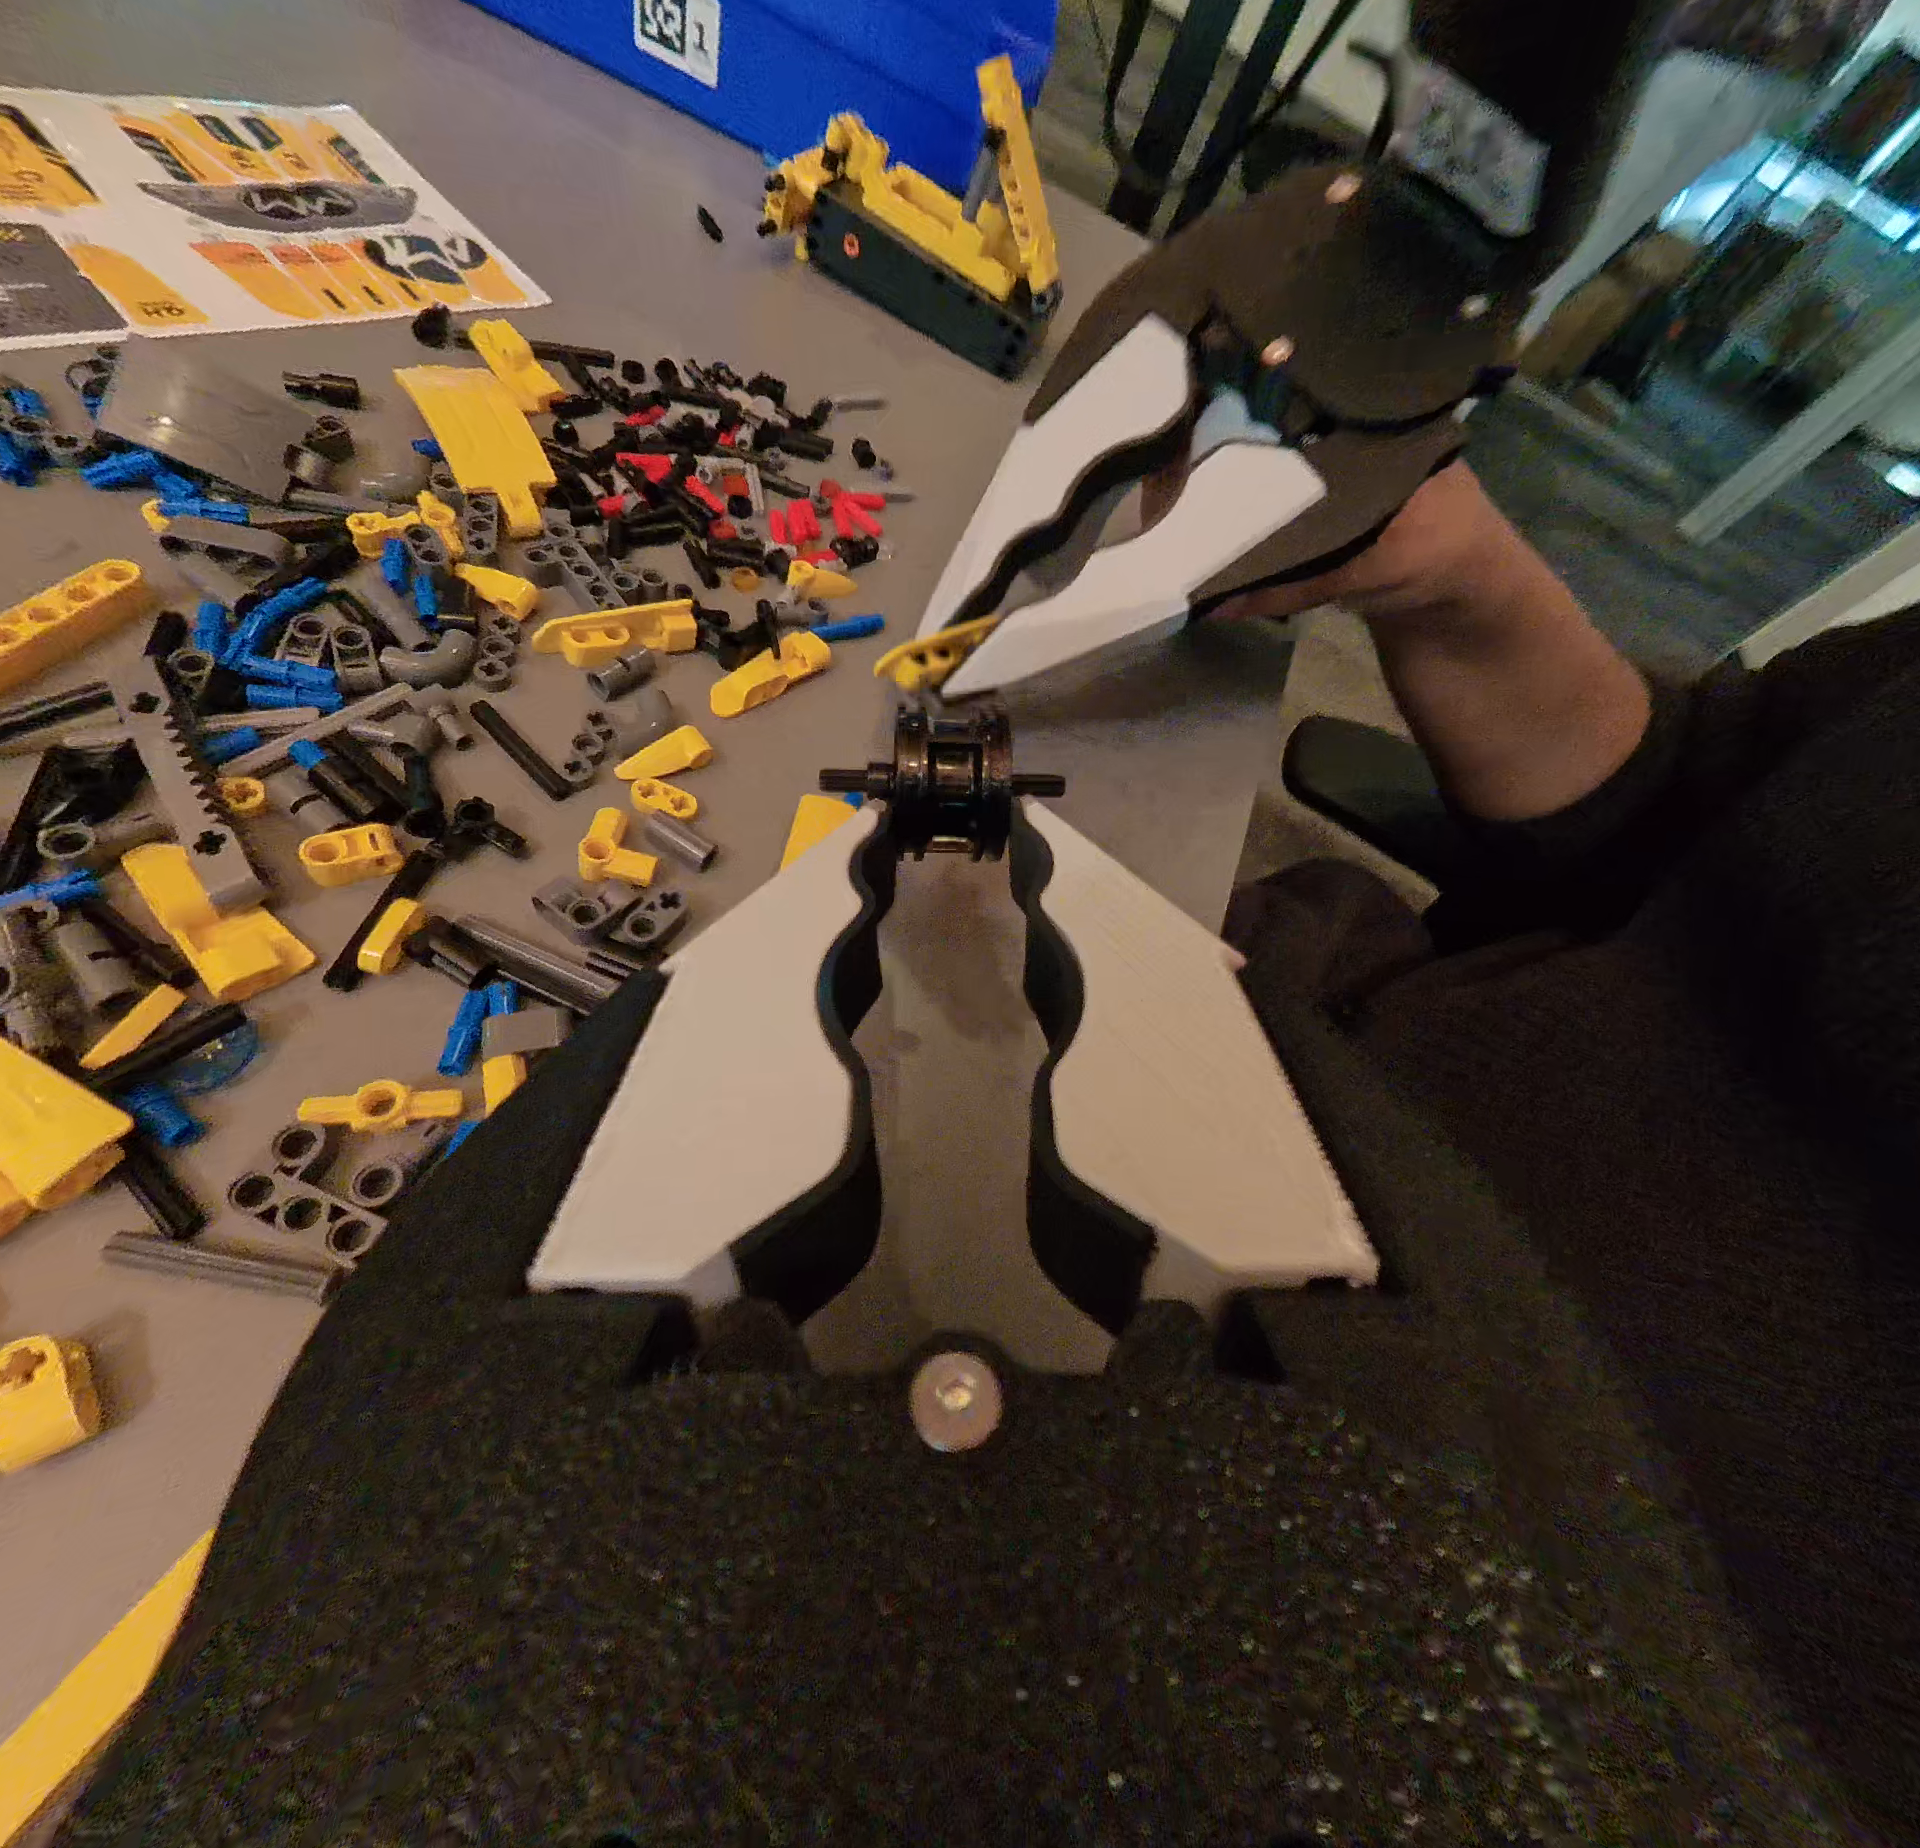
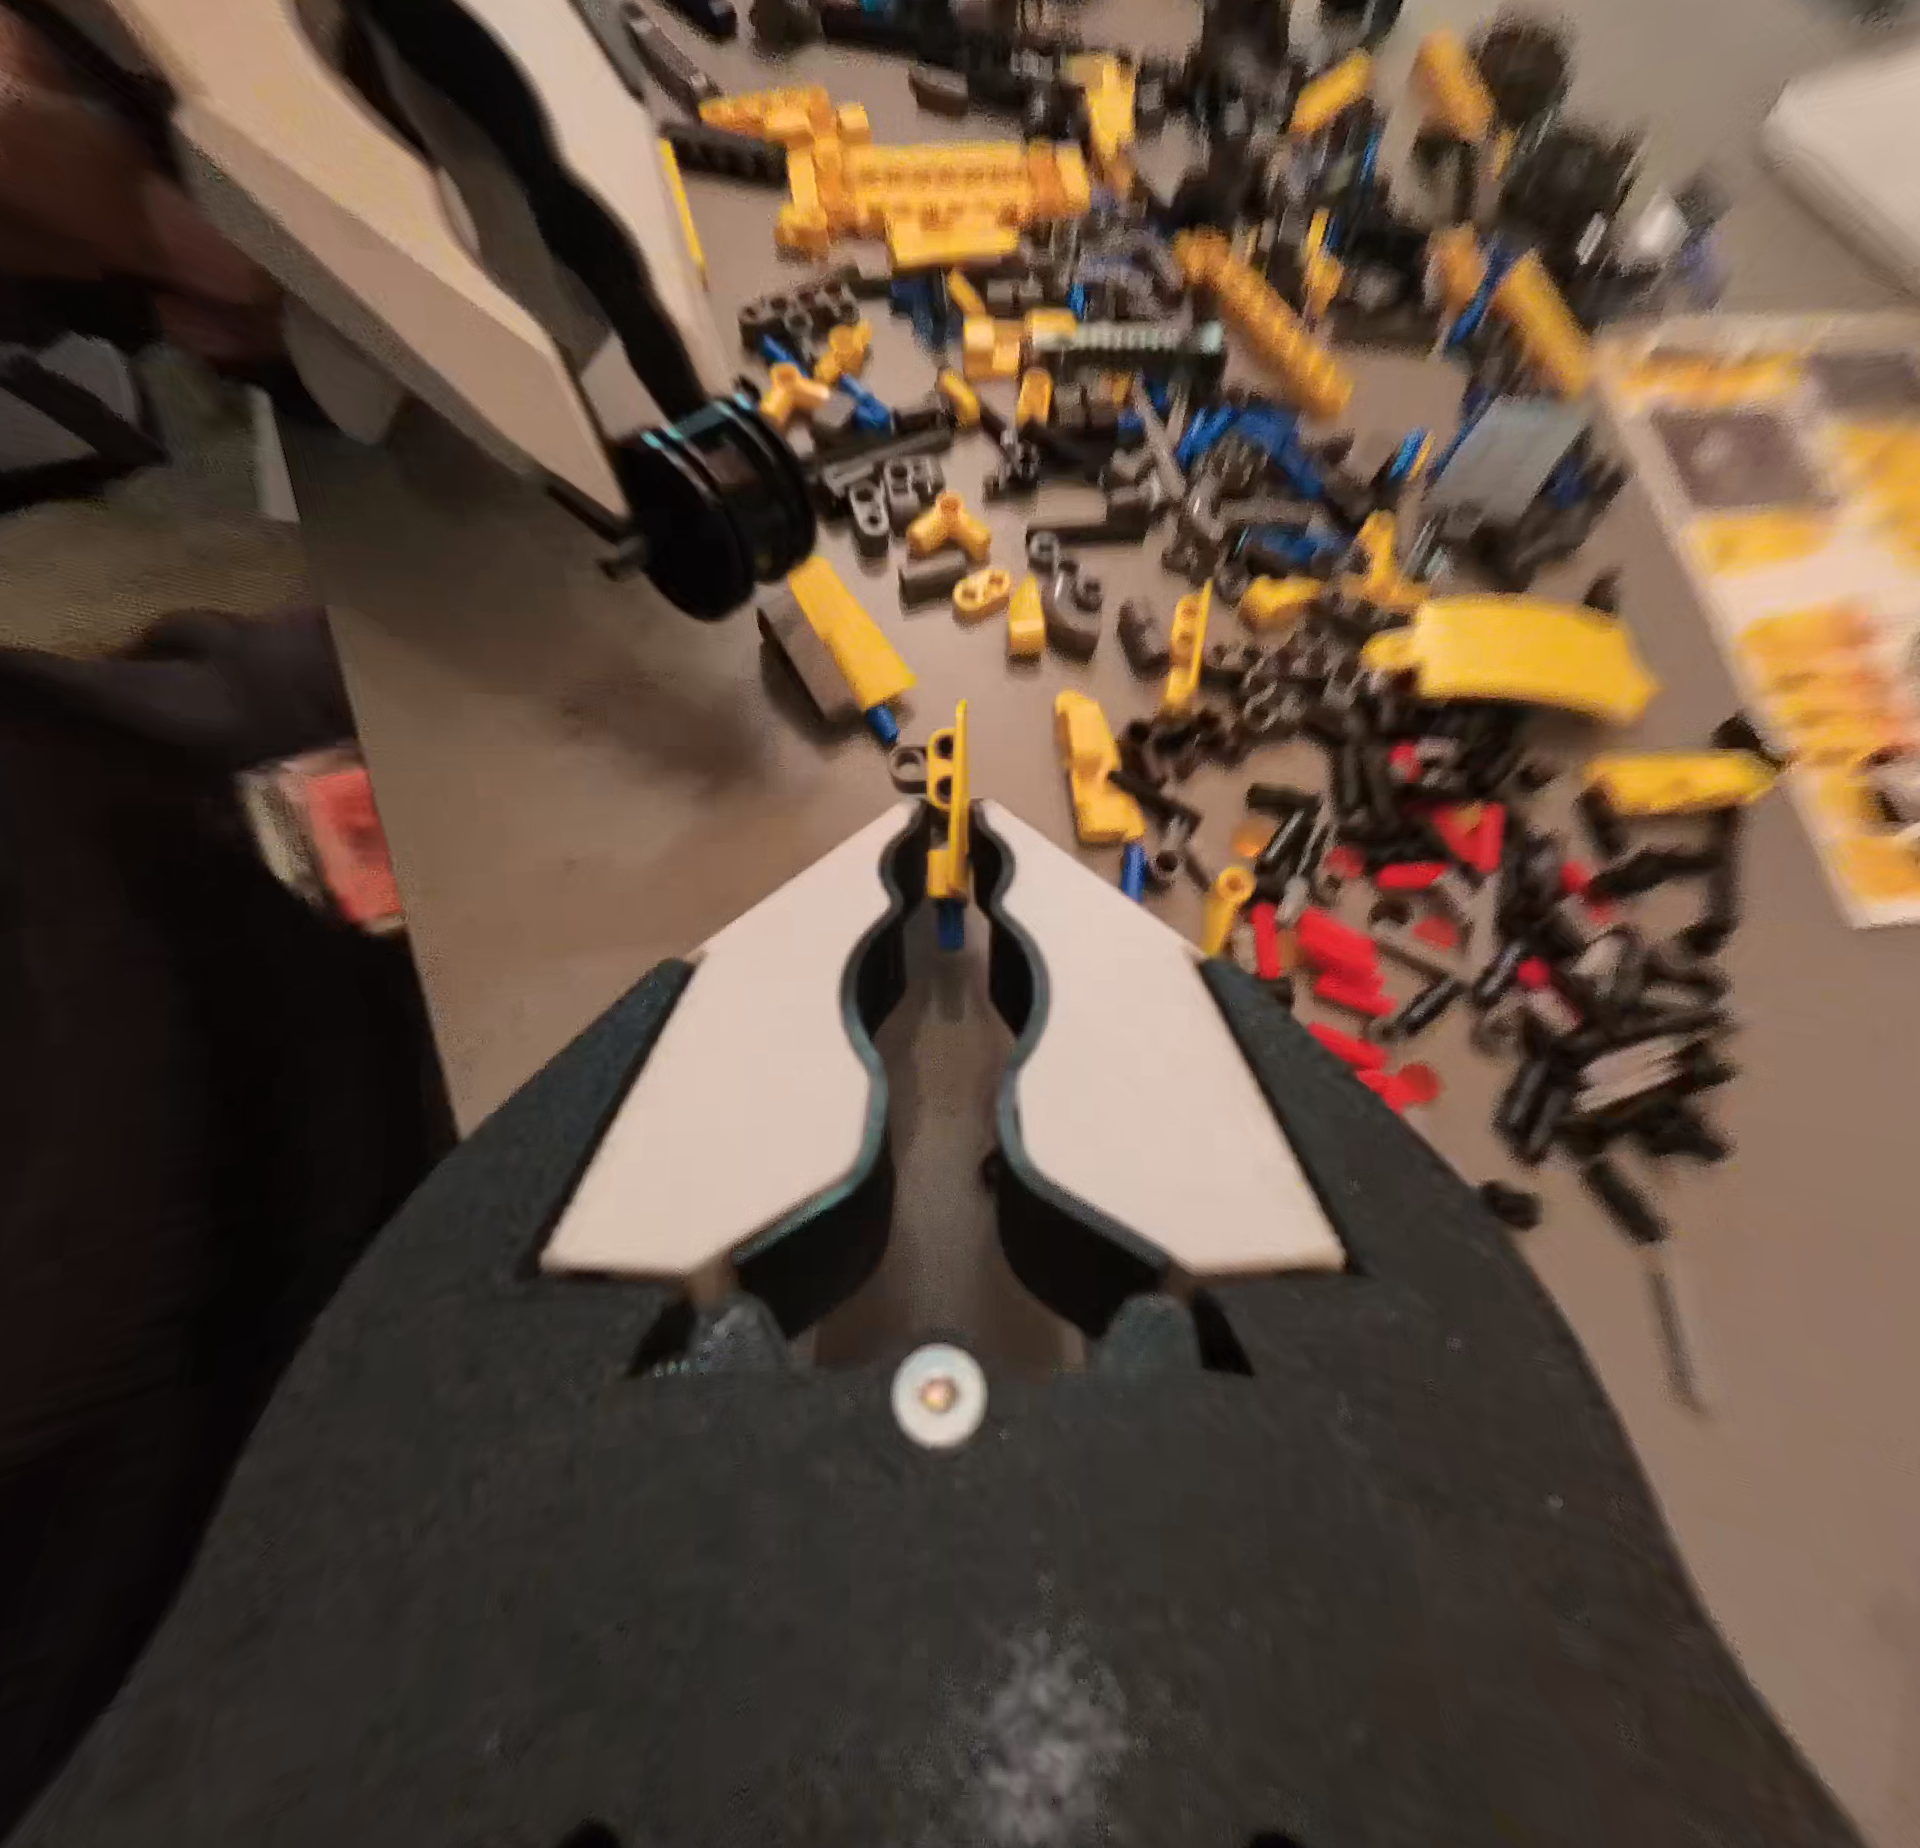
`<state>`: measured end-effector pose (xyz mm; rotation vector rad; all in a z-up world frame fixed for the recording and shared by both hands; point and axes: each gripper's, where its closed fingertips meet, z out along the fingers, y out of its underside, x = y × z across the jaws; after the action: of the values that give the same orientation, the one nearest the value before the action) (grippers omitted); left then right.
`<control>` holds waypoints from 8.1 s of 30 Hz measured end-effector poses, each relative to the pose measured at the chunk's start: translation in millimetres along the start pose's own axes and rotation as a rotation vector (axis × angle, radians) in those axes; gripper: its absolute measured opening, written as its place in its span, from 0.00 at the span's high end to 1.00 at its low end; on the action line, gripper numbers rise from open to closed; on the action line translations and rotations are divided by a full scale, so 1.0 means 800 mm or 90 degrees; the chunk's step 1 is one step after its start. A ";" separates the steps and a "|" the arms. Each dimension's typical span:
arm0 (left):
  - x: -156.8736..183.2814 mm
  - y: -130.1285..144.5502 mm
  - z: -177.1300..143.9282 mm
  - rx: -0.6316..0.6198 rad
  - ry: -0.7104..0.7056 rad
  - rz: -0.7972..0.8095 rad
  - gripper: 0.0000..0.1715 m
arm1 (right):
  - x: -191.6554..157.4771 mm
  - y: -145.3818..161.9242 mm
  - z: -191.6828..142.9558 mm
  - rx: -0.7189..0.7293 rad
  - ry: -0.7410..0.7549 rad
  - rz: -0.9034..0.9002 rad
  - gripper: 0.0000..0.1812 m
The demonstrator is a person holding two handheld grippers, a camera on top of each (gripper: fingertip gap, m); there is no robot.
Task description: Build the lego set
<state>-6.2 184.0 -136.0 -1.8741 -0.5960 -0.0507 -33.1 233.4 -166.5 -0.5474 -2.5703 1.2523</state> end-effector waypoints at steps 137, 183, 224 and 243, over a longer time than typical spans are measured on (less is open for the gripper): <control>0.037 -0.005 0.032 0.082 -0.025 -0.024 0.88 | -0.034 -0.042 -0.051 0.134 0.404 -0.604 0.96; 0.024 0.010 0.044 0.027 -0.059 -0.043 0.89 | -0.014 -0.018 -0.024 0.130 0.444 -0.609 0.97; 0.029 0.004 0.040 0.046 -0.020 -0.070 0.91 | -0.013 -0.029 -0.041 0.185 0.468 -0.582 0.95; 0.025 0.041 0.060 -0.097 -0.121 0.048 0.92 | -0.014 0.006 -0.027 0.038 0.325 -0.551 0.84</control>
<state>13.3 225.6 -176.2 -2.0619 -0.6653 0.1362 -14.1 246.3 -157.6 0.2398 -1.9501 0.7406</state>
